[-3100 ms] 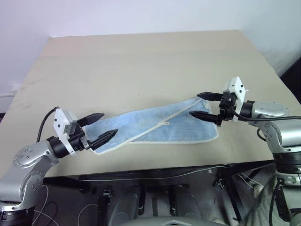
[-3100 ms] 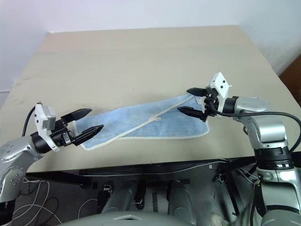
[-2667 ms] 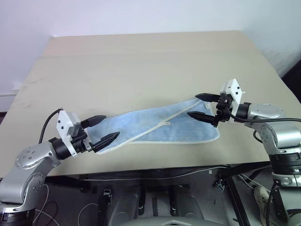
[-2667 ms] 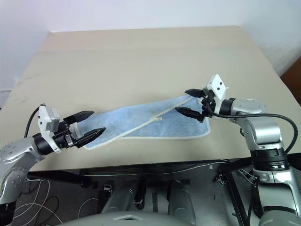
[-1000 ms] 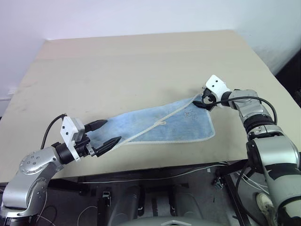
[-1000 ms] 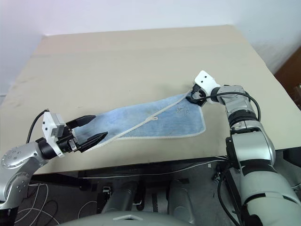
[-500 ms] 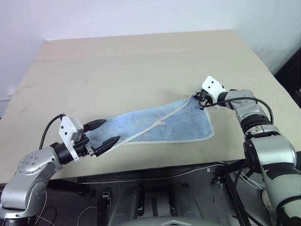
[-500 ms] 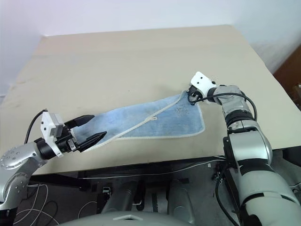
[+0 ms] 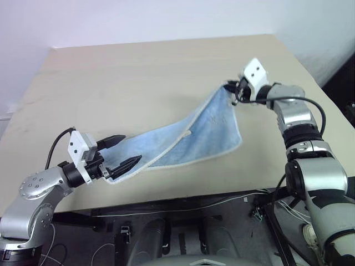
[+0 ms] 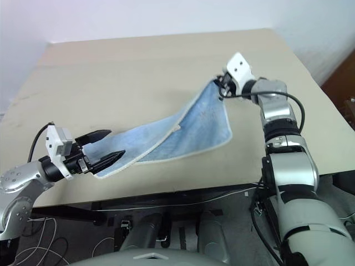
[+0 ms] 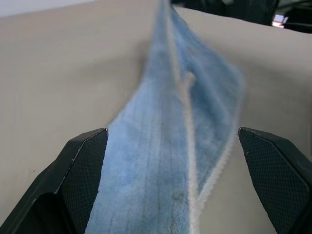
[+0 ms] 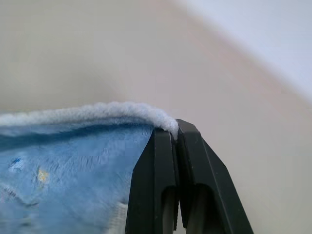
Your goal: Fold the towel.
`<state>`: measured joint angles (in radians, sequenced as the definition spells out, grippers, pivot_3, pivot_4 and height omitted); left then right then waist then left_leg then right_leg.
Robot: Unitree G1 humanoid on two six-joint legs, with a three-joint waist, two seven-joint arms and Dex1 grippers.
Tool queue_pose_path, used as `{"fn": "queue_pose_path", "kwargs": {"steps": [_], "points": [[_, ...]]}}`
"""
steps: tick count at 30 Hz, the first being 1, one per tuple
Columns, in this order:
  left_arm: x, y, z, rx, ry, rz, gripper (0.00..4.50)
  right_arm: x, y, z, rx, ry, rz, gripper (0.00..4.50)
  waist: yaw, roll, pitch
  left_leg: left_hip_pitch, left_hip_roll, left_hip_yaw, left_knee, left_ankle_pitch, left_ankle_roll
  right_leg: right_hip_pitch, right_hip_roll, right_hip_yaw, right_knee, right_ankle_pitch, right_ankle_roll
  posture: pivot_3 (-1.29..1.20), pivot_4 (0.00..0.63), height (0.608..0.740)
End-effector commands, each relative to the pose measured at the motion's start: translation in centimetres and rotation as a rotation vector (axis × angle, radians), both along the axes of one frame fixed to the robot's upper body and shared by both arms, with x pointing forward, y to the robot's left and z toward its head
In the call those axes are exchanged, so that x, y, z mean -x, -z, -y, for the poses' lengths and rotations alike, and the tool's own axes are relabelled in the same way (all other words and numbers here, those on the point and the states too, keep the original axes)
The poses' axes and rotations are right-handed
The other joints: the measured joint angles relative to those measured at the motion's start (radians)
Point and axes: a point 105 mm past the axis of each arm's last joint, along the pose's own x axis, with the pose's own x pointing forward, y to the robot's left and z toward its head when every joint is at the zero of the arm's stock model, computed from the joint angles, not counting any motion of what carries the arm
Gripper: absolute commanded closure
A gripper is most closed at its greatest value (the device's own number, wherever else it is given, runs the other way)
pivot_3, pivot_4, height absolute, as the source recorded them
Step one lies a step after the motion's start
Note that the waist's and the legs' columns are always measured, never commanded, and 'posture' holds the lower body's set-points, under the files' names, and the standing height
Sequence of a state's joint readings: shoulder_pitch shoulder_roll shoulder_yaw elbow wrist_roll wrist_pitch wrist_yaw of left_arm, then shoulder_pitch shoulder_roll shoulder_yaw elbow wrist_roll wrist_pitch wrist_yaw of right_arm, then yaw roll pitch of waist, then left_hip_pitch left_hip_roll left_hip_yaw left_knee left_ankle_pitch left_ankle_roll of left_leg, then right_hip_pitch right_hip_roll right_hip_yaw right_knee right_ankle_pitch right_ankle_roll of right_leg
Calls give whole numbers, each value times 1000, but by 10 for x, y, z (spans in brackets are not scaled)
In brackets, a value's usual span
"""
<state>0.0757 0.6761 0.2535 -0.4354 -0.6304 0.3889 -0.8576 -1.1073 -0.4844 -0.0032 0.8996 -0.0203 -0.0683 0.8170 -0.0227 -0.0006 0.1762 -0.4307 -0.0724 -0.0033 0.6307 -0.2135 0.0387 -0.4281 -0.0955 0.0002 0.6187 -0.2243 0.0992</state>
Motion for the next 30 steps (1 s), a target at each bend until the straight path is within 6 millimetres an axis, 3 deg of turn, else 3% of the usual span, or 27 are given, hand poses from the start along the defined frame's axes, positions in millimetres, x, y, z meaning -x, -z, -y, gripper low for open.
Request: {"fn": "queue_pose_path", "kwargs": {"steps": [1, 6, 12, 22, 30], "points": [[1, 1, 6, -17, 29, 9, 0, 1, -46, -13, -95, 20, 111, 4450, 2, 0, 0, 0, 0, 0, 0, 0, 0, 0, 0, 0, 0, 0, 0, 0, 150, 740], [-1, 2, 7, -20, 22, 20, 0, 2, -64, -27, -102, 36, 172, 4450, 7, 0, 0, 0, -1, 0, 0, 0, 0, 0, -1, 0, -1, -1, -1, 0, 150, 740], [8, 15, 3, -39, -2, 1, 0, 0, -78, -24, -95, 100, 239, 4450, 1, 0, 0, 0, -1, 0, -2, 0, 0, 0, 0, 0, -1, -1, -1, 0, 150, 740], [17, 30, -9, -119, -34, -5, 0, 5, -105, -9, -111, 160, 329, 4450, 4, 1, 0, 0, 0, 0, -2, 0, 0, -1, -1, 0, -2, -1, -1, 0, 150, 740], [12, 31, -16, -129, -69, 37, 0, 30, -108, 10, -41, 143, 355, 4450, 5, 1, 0, 0, 0, 0, -3, 0, 0, 0, -1, 0, -2, -1, -1, 0, 150, 740]]}}
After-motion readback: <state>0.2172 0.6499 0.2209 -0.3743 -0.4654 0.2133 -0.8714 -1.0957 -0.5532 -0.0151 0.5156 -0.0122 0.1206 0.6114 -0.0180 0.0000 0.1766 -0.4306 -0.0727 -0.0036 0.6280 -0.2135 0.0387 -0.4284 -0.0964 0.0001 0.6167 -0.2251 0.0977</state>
